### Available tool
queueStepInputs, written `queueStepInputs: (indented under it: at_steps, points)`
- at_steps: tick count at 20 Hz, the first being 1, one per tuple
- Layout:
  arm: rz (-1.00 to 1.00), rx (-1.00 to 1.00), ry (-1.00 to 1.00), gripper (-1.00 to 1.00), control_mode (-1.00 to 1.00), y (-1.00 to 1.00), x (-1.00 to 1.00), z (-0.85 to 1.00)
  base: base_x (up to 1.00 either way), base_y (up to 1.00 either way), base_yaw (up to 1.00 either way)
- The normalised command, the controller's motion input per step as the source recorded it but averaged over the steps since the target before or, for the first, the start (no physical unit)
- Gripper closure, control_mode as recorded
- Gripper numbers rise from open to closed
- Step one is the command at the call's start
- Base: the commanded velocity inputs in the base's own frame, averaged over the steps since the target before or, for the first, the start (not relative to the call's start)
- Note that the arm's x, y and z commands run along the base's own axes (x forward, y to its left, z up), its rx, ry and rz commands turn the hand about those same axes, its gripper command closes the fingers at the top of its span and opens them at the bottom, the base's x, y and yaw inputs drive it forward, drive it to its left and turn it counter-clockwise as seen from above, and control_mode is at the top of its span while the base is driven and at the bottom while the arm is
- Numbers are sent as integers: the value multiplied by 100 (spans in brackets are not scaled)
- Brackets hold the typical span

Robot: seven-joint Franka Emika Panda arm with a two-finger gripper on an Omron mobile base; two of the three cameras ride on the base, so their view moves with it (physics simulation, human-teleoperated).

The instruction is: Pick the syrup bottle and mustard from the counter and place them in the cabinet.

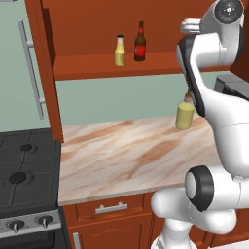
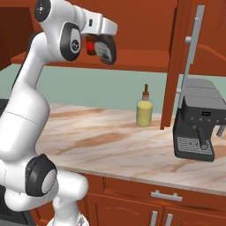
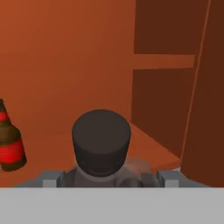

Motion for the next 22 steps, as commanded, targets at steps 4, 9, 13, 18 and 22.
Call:
queueStepInputs:
  at_steps: [4, 9, 13, 18, 22]
  points:
    - [15, -12, 0, 100, -100, 18, -1, -2, 0, 0, 0]
    - [9, -13, 6, 100, -100, 20, 0, -7, 0, 0, 0]
    - [1, -3, 0, 100, -100, 5, 3, 0, 0, 0, 0]
    - [0, 0, 0, 100, -100, 0, 19, 5, 0, 0, 0]
    - [1, 6, 0, 100, -100, -1, 12, 4, 0, 0, 0]
